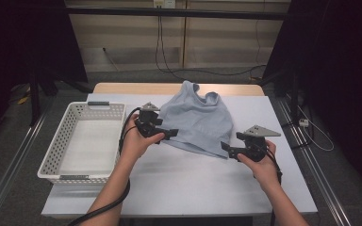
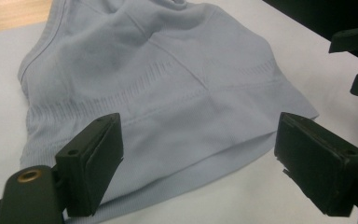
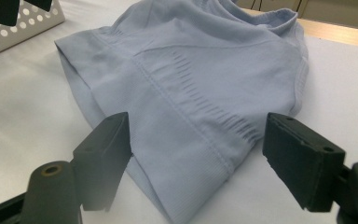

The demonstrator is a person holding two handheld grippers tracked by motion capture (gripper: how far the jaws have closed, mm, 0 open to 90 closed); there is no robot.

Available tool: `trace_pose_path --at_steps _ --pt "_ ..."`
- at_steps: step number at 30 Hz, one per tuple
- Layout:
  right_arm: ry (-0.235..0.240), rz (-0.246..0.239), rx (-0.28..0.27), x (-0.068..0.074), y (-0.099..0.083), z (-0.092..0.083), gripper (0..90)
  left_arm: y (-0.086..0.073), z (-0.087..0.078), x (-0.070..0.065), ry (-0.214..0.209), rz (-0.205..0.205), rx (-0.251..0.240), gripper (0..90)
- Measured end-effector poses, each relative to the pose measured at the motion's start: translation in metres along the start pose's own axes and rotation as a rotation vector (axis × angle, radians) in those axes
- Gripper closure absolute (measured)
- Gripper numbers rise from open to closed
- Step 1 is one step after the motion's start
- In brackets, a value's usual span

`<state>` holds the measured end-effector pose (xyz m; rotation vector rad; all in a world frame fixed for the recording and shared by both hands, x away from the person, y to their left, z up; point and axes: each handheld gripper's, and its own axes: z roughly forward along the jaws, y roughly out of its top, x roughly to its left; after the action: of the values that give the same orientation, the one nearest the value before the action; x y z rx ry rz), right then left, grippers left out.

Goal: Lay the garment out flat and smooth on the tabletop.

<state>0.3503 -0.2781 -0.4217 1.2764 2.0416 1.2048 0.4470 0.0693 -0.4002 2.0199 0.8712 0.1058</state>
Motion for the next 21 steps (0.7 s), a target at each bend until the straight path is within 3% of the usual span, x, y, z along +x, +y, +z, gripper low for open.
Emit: trace_pose_path --at_steps 7,21 --pt "0.003 0.003 0.027 0.002 -0.016 0.001 21.1 -0.010 0.006 0.003 -0.001 -0.007 0.026 15.2" --pt "-0.004 0.035 0.033 -0.005 -0.029 -0.002 14.2 -0.013 0.004 0.005 -0.006 0.002 0.021 14.5"
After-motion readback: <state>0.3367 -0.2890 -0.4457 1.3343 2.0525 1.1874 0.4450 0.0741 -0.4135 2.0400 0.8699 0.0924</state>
